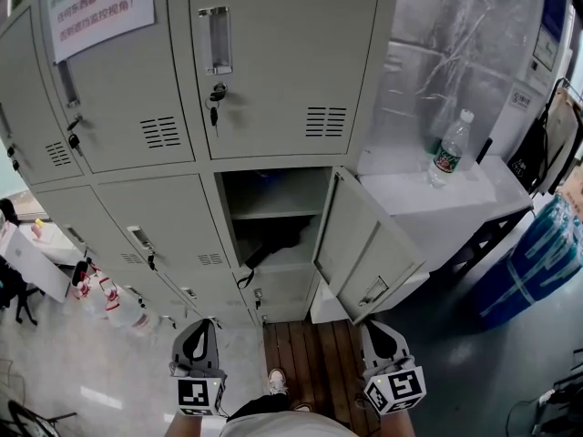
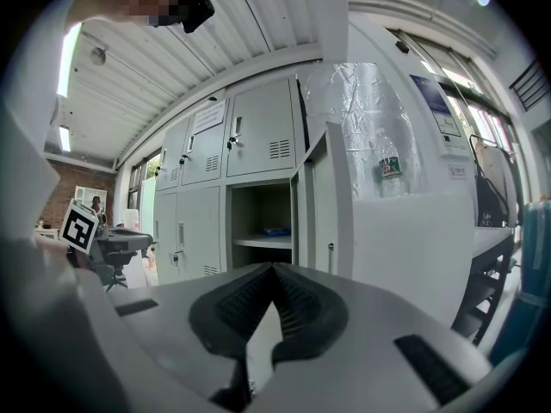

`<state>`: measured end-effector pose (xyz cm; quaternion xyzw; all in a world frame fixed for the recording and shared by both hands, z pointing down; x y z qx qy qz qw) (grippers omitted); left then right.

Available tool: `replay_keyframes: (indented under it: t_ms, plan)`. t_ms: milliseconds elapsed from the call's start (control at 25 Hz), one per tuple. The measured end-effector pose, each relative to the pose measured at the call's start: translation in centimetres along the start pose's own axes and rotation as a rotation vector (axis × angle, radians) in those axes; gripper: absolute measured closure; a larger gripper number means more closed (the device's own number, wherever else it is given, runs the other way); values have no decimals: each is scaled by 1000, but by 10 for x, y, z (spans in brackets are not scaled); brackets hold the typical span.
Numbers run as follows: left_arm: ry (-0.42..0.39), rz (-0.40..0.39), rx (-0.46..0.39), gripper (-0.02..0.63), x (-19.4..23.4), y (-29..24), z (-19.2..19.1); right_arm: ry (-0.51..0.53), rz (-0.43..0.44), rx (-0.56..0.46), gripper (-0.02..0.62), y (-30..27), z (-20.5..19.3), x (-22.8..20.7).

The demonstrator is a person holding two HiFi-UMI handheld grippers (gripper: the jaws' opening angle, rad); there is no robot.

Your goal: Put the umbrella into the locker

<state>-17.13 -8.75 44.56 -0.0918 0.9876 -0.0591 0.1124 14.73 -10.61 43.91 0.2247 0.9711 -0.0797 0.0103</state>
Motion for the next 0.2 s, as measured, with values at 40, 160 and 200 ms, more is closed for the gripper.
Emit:
replay_keyframes:
  t_ms: [40,160,200]
  plan:
    - [1,-1,1,584,0,-1,1,1,2,0,579,-1,0,0]
    - [3,0,20,584,1,-3,-4,3,5,0,578,-4,1,0]
    - [3,1,26,584,1,-4,-7,4,7,-1,579,-5,1,0]
Point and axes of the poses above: the fingertips, and each gripper's own axes: y backward along the fingers, x to its left, z out of its top, the point moved 1 cm from there along y, backward along the fingers, and after that the axes turned 2 degrees about -y, right-handed, at the moved point
